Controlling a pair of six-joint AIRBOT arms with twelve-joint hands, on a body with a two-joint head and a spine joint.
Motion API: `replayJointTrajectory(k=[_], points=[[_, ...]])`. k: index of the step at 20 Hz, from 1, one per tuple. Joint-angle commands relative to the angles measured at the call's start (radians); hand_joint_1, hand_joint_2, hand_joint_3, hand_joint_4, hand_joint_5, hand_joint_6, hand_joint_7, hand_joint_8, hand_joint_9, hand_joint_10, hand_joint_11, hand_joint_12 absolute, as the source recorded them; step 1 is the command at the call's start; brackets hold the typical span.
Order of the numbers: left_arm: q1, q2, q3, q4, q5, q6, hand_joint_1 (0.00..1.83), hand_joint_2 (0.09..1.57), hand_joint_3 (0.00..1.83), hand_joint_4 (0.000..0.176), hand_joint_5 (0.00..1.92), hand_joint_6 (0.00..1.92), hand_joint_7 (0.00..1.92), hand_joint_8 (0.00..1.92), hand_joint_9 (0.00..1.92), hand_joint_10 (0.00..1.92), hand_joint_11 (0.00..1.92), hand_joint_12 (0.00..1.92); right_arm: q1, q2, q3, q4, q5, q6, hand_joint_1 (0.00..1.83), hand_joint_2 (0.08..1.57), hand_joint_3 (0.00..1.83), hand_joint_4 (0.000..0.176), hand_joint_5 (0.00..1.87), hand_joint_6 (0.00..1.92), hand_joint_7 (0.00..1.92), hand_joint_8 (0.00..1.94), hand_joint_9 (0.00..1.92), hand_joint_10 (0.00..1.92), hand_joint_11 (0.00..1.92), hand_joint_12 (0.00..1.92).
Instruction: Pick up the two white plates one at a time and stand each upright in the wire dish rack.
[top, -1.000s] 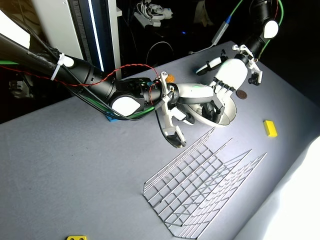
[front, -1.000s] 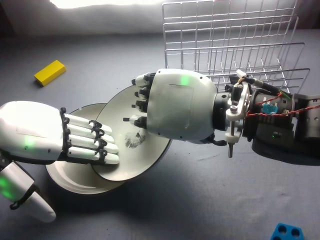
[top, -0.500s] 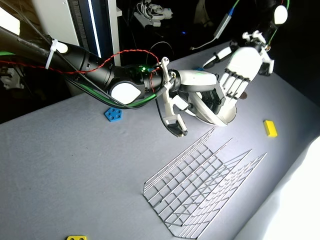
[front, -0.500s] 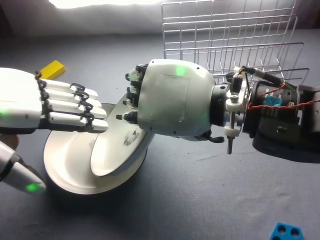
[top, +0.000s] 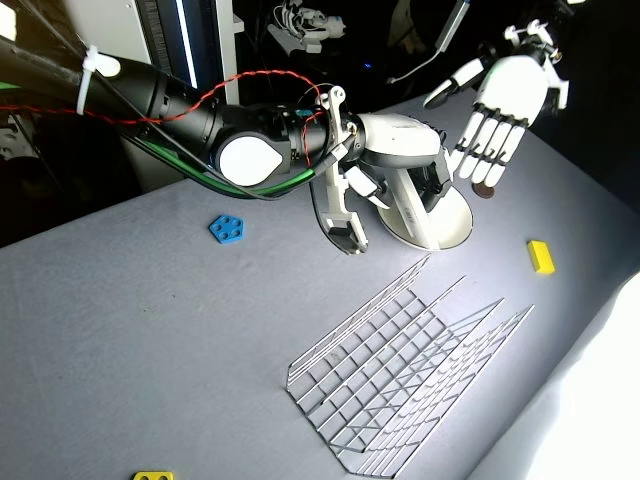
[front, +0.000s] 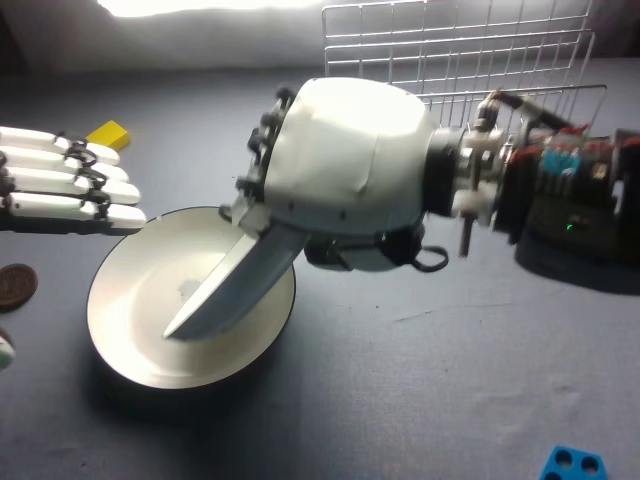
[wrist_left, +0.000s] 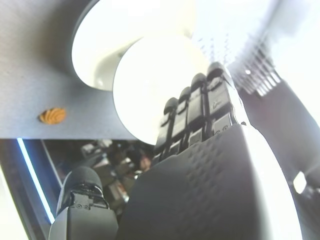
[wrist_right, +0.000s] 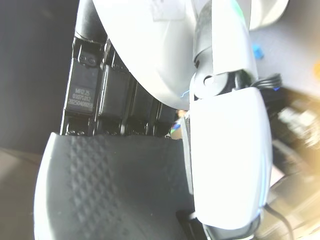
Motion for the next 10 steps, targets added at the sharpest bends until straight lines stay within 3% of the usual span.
replayJointTrajectory(k=[1, 10], points=[[-0.01, 0.02, 0.0, -0.073, -0.035, -0.007, 0.0, 1.06, 0.0, 0.0, 0.0, 0.0, 0.0, 0.0, 0.0, 0.0, 0.0, 0.0, 0.025, 0.008, -0.011, 0.015, 0.147, 0.031, 1.39, 1.07, 0.0, 0.0, 1.0, 0.94, 1.08, 0.75, 1.06, 0.97, 0.95, 1.07], [0.001, 0.077, -0.019, -0.062, -0.034, -0.049, 0.0, 1.05, 0.0, 0.0, 0.01, 0.0, 0.0, 0.0, 0.0, 0.0, 0.0, 0.0, 0.163, 0.097, -0.048, 0.015, 0.061, 0.356, 1.38, 1.07, 0.0, 0.0, 0.99, 0.97, 1.05, 0.79, 1.04, 0.98, 0.94, 1.05]])
